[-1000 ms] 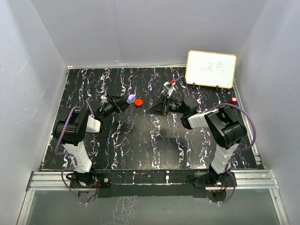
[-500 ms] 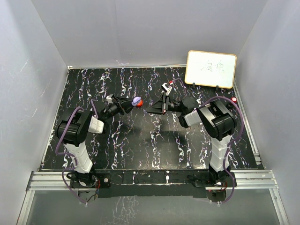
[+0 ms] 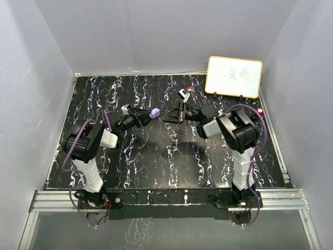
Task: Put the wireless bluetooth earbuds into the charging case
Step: Place the earbud in the charging case.
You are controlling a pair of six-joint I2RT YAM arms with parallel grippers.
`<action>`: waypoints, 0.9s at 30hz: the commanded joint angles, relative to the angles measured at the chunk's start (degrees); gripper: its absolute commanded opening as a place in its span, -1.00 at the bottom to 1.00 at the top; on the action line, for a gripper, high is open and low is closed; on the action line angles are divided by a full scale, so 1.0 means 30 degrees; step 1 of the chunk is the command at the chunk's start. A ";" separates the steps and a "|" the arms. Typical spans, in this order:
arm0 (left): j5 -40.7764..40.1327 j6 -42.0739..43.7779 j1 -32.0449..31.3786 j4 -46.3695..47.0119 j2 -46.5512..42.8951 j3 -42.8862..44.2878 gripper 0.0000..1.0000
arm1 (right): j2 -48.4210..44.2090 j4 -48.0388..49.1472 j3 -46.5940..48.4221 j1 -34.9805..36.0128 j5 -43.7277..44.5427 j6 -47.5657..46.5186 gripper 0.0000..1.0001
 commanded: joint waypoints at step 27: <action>-0.0157 -0.0671 -0.0610 0.4433 0.0448 0.0830 -1.00 | 0.0863 0.6426 0.1950 -0.0171 0.0054 -0.0153 -0.93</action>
